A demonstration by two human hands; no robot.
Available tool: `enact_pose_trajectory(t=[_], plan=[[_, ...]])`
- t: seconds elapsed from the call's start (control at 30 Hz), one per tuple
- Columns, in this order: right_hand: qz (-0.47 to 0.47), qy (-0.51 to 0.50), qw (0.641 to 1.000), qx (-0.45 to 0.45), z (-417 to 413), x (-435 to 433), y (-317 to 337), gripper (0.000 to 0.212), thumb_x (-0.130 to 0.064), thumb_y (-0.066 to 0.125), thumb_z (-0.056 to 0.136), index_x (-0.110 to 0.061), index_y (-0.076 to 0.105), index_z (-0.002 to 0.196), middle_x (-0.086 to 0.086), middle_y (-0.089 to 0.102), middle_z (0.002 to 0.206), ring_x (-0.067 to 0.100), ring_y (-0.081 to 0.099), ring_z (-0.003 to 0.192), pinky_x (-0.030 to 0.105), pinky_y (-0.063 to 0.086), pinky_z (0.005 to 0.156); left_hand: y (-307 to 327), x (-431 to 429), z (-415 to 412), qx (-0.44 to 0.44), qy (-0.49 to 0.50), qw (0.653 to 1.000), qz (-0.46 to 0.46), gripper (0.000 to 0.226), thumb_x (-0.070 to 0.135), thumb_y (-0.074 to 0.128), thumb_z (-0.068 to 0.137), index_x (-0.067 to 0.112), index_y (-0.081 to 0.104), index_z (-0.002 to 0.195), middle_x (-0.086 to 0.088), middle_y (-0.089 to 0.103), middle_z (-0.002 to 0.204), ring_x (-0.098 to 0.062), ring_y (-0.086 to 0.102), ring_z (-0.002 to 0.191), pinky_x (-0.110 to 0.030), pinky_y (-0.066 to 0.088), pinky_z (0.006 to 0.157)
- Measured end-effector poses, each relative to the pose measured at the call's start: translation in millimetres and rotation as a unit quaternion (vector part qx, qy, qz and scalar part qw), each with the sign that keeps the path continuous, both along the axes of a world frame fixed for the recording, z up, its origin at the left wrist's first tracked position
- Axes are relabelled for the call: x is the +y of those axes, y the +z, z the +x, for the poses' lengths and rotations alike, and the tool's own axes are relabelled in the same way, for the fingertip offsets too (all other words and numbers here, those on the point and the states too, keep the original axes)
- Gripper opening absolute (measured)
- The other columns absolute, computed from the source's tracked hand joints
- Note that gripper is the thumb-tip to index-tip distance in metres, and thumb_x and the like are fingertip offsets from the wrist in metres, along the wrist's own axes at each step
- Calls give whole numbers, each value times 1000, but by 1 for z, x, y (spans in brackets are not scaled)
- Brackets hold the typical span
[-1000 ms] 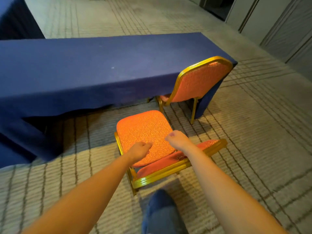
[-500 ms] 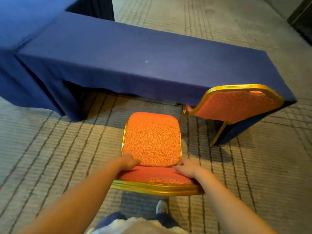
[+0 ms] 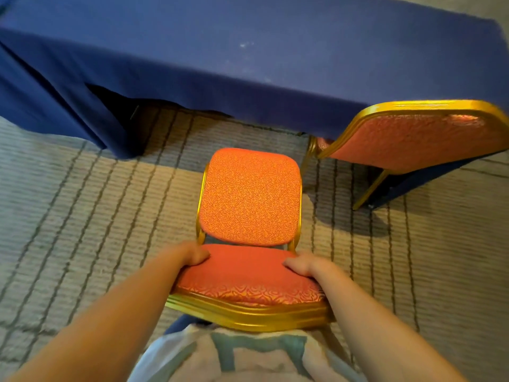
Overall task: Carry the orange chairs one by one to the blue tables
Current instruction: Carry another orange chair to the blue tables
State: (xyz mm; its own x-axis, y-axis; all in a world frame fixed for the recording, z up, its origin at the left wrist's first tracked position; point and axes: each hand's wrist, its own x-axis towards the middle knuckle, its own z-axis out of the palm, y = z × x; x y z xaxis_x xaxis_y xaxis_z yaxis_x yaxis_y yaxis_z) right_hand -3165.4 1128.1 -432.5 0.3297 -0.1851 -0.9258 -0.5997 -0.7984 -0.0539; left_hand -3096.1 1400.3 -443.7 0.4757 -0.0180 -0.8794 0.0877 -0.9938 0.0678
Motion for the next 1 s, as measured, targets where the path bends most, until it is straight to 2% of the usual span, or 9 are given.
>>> enact_pose_trajectory(t=[0.07,0.23,0.37,0.53,0.77,0.9,1.0], plan=[[-14,-9,1000,24,-2,-5,-4,62,-50,41,97,-11,44,145,13,46,148,30,48,131,31,38,103,-1,-2,1,5,-3,1000,7,63,41,41,99,7,26,151,-17,28,156,-32,32,141,-37,28,114],[-67,-9,997,45,0,-18,-8,71,-62,42,88,-14,52,140,10,50,145,30,52,127,35,41,101,-6,0,7,44,18,999,27,69,51,43,96,4,35,147,-17,34,153,-31,36,139,-37,31,111],[-71,-13,995,70,0,-31,-17,81,-69,39,83,-16,48,143,10,45,149,30,48,132,38,38,108,-10,4,10,60,25,997,36,72,57,43,94,7,39,146,-15,35,153,-31,36,139,-36,31,112],[7,-46,991,122,7,-31,-24,62,-55,28,98,-15,48,141,11,51,142,28,52,125,33,37,102,-6,4,18,127,41,990,47,68,58,35,96,10,39,146,-13,41,149,-29,42,135,-35,33,109],[7,-48,991,123,23,-26,-8,64,-54,23,101,-12,42,145,12,48,144,26,53,117,31,36,98,5,9,35,165,25,985,46,74,62,28,96,9,36,146,-14,41,148,-30,44,132,-38,34,110],[4,-40,992,119,41,-23,8,62,-52,23,102,-11,41,144,12,47,146,27,48,131,29,36,101,16,12,53,157,6,986,57,76,63,26,96,9,34,148,-13,36,152,-29,41,135,-36,32,111],[10,-26,995,93,59,-23,19,59,-49,23,103,-12,41,146,11,45,148,26,45,135,28,34,104,27,11,70,140,-8,988,57,74,61,22,98,8,31,149,-14,30,155,-29,35,140,-35,29,112]])
